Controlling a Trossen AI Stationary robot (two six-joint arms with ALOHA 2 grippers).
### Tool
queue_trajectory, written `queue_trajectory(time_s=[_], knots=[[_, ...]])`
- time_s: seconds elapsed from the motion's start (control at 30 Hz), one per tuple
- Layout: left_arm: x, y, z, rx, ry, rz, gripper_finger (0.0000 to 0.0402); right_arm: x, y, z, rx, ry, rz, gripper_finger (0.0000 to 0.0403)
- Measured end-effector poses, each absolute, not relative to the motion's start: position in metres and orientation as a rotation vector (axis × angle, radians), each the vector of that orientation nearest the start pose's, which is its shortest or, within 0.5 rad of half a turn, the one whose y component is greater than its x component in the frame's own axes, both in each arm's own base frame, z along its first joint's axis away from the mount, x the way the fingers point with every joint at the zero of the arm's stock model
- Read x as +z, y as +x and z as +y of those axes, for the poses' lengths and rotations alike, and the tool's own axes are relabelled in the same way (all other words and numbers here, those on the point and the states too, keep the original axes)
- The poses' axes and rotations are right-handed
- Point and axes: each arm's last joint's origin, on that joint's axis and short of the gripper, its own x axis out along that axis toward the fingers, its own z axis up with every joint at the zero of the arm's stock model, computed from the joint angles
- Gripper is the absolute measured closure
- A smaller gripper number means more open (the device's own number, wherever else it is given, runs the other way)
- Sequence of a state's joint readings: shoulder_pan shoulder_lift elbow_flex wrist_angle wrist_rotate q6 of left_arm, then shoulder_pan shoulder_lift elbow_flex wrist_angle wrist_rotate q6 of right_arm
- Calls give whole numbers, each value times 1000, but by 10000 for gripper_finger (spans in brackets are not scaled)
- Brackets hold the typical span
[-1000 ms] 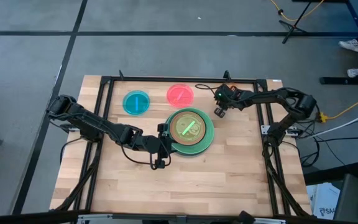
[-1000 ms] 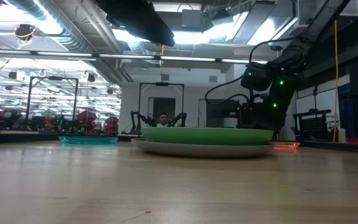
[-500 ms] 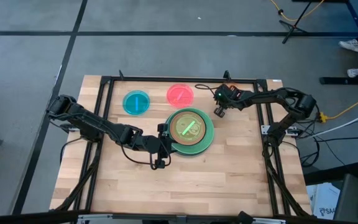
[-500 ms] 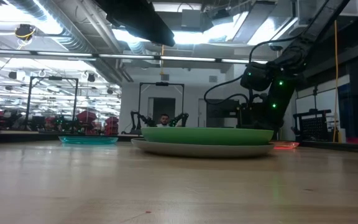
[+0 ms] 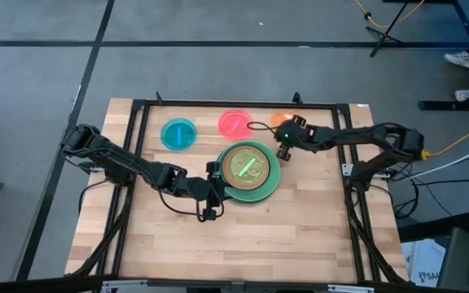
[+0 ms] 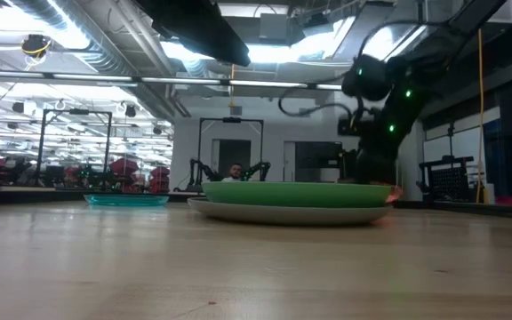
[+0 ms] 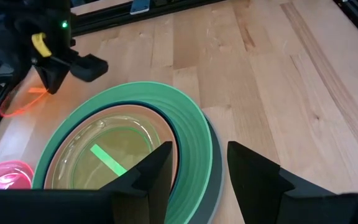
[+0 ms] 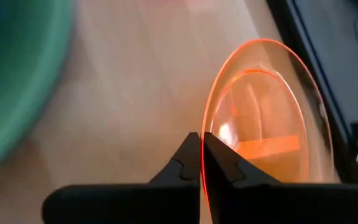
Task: Stack plastic plates
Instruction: Stack the orange plate on top of the green plate
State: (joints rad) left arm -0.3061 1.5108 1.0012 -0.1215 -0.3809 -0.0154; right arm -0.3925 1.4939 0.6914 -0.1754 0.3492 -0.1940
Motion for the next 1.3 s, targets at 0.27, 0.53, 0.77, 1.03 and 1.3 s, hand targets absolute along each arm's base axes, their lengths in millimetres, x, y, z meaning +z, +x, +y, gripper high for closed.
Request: queue_trajectory(time_s=[0.27,0.53,0.77,1.03,1.3], knots=[[244,312,-87,77,198,594,254,180,251,-67,-410,-308,945,400],[244,312,-87,77,198,593,254,187,259,-25,-244,-427,877,400],[244,312,-87,77,198,593,254,190,264,4,-123,-469,798,400],[244,312,-87,77,197,593,254,194,269,22,39,-431,694,400],[244,312,-87,76,197,590,254,187,279,27,108,-405,646,400]])
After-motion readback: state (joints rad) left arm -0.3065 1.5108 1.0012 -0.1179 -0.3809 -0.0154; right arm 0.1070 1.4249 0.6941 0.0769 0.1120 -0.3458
